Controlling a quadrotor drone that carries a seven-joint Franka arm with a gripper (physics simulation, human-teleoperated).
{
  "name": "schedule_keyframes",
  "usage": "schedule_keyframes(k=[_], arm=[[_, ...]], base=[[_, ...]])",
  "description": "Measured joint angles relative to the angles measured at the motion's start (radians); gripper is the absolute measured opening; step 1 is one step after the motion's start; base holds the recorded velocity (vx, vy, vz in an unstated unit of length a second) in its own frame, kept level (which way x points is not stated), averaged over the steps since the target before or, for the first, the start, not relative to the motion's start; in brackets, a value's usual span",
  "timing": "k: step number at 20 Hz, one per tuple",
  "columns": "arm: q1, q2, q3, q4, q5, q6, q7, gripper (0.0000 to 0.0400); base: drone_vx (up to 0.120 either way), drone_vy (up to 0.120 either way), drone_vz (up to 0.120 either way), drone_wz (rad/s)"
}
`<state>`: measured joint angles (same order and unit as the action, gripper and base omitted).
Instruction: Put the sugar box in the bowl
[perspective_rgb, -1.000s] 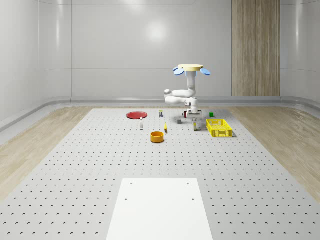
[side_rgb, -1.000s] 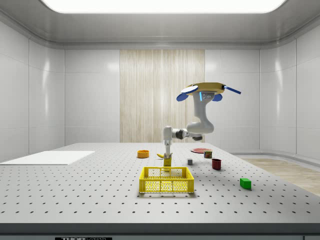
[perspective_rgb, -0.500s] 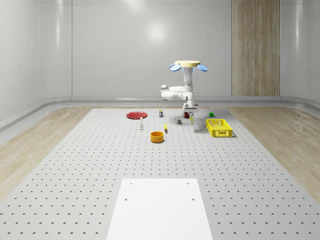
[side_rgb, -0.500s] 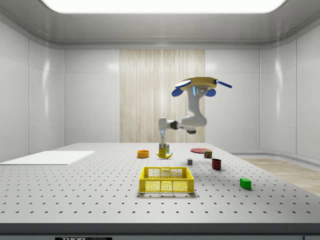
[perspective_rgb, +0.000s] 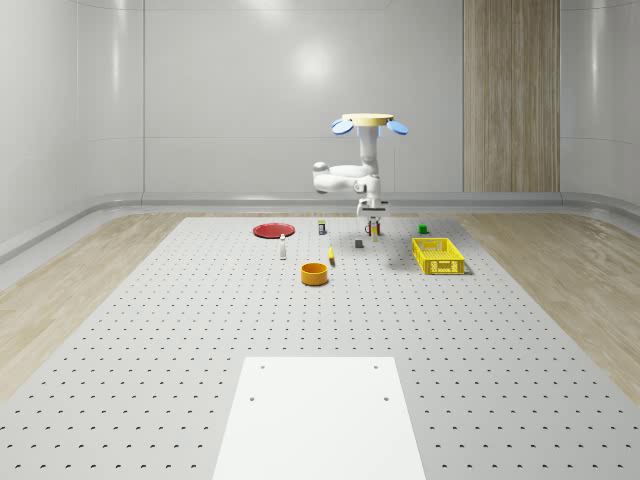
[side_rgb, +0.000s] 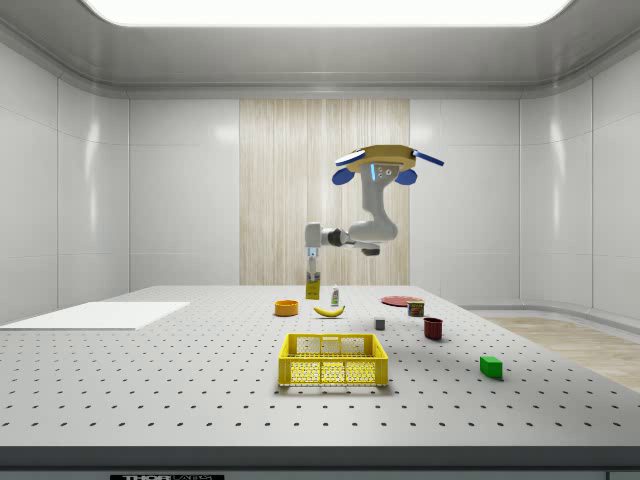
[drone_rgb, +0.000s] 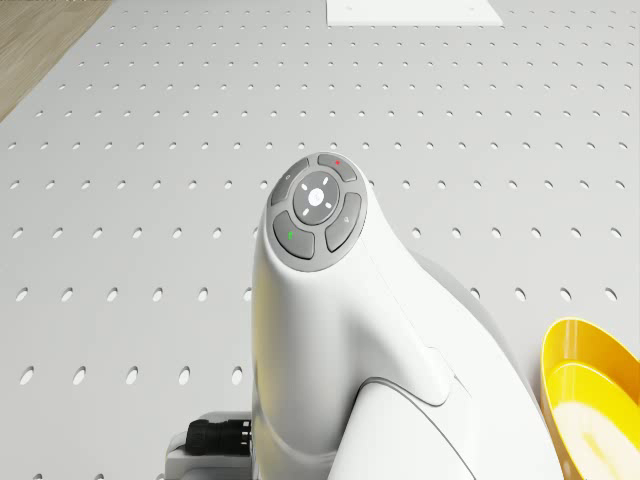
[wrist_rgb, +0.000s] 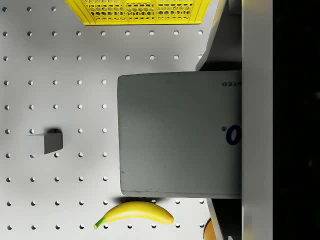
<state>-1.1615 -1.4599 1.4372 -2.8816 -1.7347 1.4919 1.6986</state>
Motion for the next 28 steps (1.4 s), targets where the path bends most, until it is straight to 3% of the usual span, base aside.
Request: schedule_keyframes(k=[28], arm=[[-0.007, -0.051, 0.009, 0.001, 0.021, 0.047, 0.008, 0.017]], base=[[0.12, -0.12, 0.0, 0.0]])
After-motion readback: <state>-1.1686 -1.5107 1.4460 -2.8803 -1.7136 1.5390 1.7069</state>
